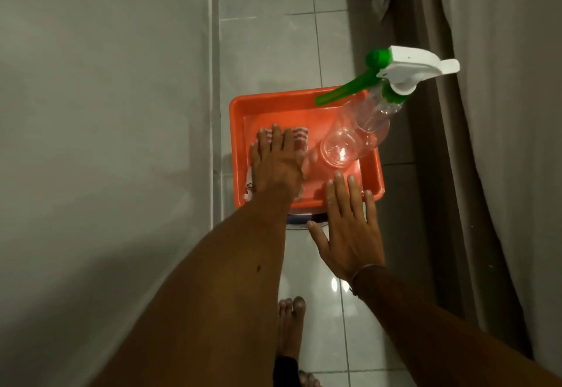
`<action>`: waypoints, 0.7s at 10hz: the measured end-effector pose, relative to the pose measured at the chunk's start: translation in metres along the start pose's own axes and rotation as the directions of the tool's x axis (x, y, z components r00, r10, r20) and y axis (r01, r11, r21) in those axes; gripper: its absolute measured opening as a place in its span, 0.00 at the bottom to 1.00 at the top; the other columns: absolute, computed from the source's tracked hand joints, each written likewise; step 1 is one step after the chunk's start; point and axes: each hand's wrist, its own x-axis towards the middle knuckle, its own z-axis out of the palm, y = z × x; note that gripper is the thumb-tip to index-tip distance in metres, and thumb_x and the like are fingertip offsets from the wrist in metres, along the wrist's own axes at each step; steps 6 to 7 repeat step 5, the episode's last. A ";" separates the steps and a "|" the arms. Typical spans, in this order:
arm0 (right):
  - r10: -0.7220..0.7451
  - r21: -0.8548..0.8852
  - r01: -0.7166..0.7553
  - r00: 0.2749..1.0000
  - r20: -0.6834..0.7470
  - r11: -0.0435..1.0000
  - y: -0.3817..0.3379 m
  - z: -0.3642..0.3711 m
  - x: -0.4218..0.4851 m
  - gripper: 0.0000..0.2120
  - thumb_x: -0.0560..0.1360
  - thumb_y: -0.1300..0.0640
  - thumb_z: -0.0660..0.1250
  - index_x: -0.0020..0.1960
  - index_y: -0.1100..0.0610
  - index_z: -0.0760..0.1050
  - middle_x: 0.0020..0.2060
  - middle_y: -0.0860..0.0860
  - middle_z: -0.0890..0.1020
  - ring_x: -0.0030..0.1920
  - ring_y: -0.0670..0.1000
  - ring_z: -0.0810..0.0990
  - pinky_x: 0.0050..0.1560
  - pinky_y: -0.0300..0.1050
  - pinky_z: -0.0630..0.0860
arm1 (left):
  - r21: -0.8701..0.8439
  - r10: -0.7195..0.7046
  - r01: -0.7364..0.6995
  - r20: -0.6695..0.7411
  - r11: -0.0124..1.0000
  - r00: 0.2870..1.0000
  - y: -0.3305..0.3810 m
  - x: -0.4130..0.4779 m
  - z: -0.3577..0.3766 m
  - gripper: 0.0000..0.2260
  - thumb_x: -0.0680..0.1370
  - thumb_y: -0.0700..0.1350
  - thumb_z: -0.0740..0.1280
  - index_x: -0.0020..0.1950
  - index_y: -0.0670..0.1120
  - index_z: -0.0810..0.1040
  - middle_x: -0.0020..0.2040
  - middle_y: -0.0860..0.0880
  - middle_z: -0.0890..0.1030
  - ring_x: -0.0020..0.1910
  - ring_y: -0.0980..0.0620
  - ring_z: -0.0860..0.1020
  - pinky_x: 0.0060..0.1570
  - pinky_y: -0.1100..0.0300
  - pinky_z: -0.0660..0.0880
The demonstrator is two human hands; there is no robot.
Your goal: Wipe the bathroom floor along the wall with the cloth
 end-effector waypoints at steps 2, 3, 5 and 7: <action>-0.021 -0.016 0.021 1.000 0.009 1.000 0.006 0.007 -0.003 0.42 0.83 0.32 0.54 0.87 0.59 0.57 0.86 0.60 0.59 0.86 0.64 0.56 0.84 0.69 0.56 | -0.046 -0.022 0.019 -0.064 0.999 0.998 0.001 -0.004 0.014 0.45 0.75 0.70 0.30 0.87 0.48 0.41 0.87 0.39 0.41 0.86 0.34 0.39 0.83 0.31 0.43; -0.043 -0.029 0.044 0.999 0.009 0.999 0.006 0.009 0.001 0.42 0.83 0.32 0.54 0.87 0.59 0.57 0.87 0.59 0.59 0.86 0.63 0.54 0.84 0.68 0.54 | -0.051 -0.024 0.021 -0.066 0.998 0.998 -0.003 0.003 0.019 0.43 0.76 0.70 0.34 0.87 0.48 0.41 0.88 0.39 0.41 0.86 0.34 0.39 0.83 0.31 0.44; -0.060 -0.017 0.061 0.997 0.041 0.998 0.008 -0.005 -0.003 0.43 0.83 0.31 0.52 0.87 0.60 0.56 0.86 0.60 0.58 0.86 0.64 0.56 0.84 0.69 0.56 | -0.034 -0.022 0.019 -0.086 0.999 0.996 -0.007 -0.015 0.006 0.39 0.84 0.66 0.52 0.86 0.48 0.38 0.87 0.40 0.39 0.86 0.37 0.37 0.84 0.34 0.43; -0.060 -0.017 0.061 0.997 0.041 0.998 0.008 -0.005 -0.003 0.43 0.83 0.31 0.52 0.87 0.60 0.56 0.86 0.60 0.58 0.86 0.64 0.56 0.84 0.69 0.56 | -0.034 -0.022 0.019 -0.086 0.999 0.996 -0.007 -0.015 0.006 0.39 0.84 0.66 0.52 0.86 0.48 0.38 0.87 0.40 0.39 0.86 0.37 0.37 0.84 0.34 0.43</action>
